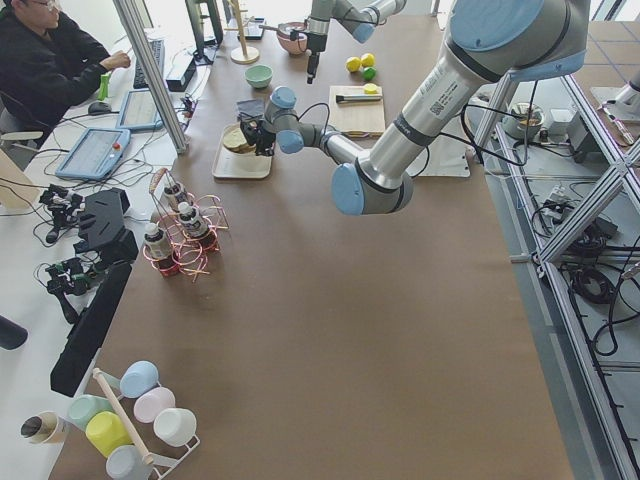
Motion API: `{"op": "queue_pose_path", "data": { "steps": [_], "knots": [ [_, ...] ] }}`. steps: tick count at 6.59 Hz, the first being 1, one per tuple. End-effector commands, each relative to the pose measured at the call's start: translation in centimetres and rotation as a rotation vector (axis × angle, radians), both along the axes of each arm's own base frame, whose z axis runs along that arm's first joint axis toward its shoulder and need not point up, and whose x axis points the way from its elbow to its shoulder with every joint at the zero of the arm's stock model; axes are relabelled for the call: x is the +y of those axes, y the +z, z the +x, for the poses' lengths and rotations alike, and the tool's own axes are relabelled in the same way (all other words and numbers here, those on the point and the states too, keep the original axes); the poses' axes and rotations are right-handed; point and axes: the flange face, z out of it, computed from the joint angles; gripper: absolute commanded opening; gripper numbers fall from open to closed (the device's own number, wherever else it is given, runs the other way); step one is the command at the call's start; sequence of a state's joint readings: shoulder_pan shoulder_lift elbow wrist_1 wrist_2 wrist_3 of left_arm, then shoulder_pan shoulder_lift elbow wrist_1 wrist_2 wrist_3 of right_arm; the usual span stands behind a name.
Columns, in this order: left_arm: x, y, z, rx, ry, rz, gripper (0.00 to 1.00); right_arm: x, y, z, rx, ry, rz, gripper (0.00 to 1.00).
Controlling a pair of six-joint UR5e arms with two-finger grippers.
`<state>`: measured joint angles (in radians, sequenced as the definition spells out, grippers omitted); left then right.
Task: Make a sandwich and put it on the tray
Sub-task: 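Carry the plate with the left gripper onto the white tray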
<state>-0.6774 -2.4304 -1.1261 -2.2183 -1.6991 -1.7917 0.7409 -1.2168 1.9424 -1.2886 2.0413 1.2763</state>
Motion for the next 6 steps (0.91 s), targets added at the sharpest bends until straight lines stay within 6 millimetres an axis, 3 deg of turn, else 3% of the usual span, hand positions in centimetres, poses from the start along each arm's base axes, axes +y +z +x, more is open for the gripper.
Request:
{"op": "queue_pose_path", "data": {
  "steps": [1, 3, 4, 5, 6],
  "knots": [
    [-0.3, 0.7, 0.2, 0.001, -0.003, 0.002, 0.00, 0.1, 0.1, 0.1, 0.001, 0.002, -0.002, 1.00],
    [-0.4, 1.1, 0.3, -0.010, -0.015, 0.003, 0.00, 0.2, 0.2, 0.2, 0.000, 0.002, -0.001, 1.00],
    [-0.3, 1.2, 0.4, -0.016, -0.025, 0.008, 0.07, 0.2, 0.1, 0.2, -0.001, 0.003, -0.003, 1.00],
    [-0.4, 1.7, 0.7, -0.030, -0.040, 0.012, 0.36, 0.2, 0.2, 0.2, -0.001, 0.006, -0.009, 1.00],
    [-0.4, 1.7, 0.7, -0.030, -0.042, 0.012, 0.45, 0.2, 0.2, 0.2, -0.001, 0.006, -0.009, 1.00]
  ]
}}
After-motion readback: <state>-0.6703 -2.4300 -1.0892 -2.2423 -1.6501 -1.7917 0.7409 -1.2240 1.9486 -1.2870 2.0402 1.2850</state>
